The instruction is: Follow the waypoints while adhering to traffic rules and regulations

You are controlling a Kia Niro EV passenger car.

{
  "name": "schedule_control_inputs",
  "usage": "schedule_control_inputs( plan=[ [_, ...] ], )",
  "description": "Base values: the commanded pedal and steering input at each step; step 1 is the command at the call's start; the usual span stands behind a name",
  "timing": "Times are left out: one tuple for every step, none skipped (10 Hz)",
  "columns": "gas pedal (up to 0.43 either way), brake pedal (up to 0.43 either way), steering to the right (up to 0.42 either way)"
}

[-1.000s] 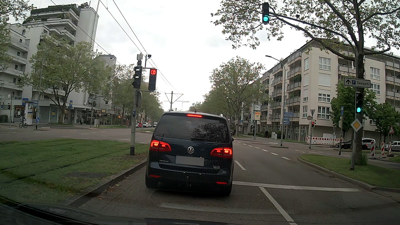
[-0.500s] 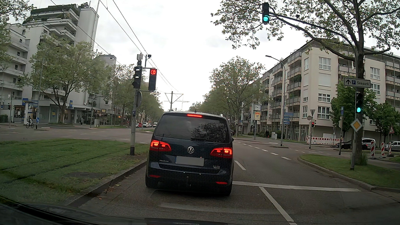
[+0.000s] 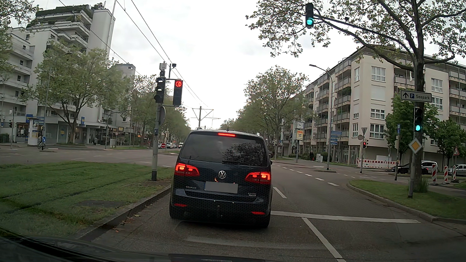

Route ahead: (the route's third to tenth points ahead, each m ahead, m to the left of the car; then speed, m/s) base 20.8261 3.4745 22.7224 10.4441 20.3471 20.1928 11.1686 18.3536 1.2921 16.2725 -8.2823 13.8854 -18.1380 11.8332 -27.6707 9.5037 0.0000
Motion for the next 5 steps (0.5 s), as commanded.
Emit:
schedule_control_inputs(
  plan=[
    [0.000,0.256,-0.003],
    [0.000,0.262,-0.002],
    [0.000,0.262,-0.002],
    [0.000,0.262,-0.002],
    [0.000,0.262,-0.003]
  ],
)
